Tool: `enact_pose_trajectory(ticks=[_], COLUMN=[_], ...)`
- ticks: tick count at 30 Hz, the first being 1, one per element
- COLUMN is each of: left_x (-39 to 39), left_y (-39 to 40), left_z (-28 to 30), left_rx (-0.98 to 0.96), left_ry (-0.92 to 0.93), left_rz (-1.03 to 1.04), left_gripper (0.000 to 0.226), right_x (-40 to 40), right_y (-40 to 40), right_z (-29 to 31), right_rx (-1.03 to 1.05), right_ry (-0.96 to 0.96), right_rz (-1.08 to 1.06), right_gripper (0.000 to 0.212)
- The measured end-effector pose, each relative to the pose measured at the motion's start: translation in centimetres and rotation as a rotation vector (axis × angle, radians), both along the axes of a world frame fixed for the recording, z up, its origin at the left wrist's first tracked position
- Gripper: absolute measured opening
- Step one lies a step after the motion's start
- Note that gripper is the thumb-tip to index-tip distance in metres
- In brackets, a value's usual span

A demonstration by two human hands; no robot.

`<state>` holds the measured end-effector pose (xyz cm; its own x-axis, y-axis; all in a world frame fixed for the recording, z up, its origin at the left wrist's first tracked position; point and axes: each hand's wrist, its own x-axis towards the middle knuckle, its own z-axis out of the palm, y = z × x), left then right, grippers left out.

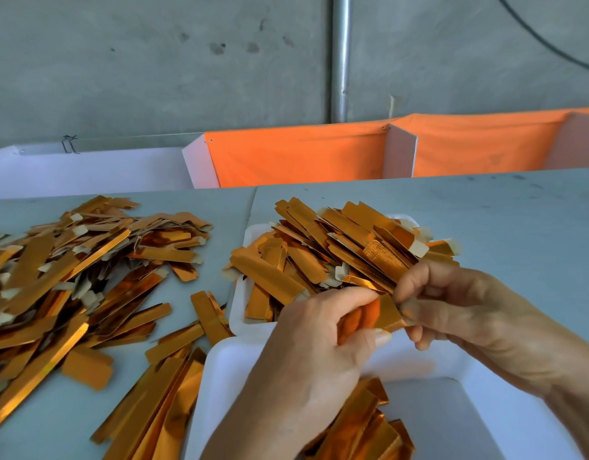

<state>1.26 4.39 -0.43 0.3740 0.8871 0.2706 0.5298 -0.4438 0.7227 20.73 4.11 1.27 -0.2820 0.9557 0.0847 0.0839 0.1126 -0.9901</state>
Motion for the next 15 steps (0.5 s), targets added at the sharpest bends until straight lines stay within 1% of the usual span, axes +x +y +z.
enact_pose_trajectory(ticks=[2,4,6,7,10,11,13,15], left_x=[0.12,0.29,0.35,0.33,0.09,0.0,-0.12,-0.21], left_y=[-0.05,-0.1,-0.09,-0.05,0.14,0.18,0.23,0.24], left_z=[-0.04,-0.13,-0.19,-0.21,-0.2,-0.2,-0.24,-0.28], left_rx=[0.026,0.059,0.086,0.09,0.093,0.089,0.084,0.086], left_ry=[0.024,0.058,0.081,0.079,0.059,0.05,0.04,0.042], left_rz=[-0.008,-0.014,-0.015,-0.017,-0.02,-0.018,-0.016,-0.016], left_gripper=[0.046,0.046,0.046,0.045,0.044,0.043,0.042,0.044], right_x=[-0.24,-0.61,-0.81,-0.87,-0.61,-0.46,-0.34,-0.42], right_y=[-0.05,-0.04,-0.02,-0.02,0.17,0.23,0.33,0.42], right_z=[-0.04,-0.31,-0.64,-0.71,-0.6,-0.62,-0.78,-0.94], right_rx=[0.031,0.055,0.045,0.018,-0.124,-0.17,-0.247,-0.316], right_ry=[-0.058,-0.128,-0.133,-0.087,0.177,0.238,0.306,0.32], right_rz=[0.003,-0.018,-0.019,-0.002,0.056,0.066,0.073,0.077], right_gripper=[0.011,0.008,0.01,0.01,0.018,0.019,0.016,0.017])
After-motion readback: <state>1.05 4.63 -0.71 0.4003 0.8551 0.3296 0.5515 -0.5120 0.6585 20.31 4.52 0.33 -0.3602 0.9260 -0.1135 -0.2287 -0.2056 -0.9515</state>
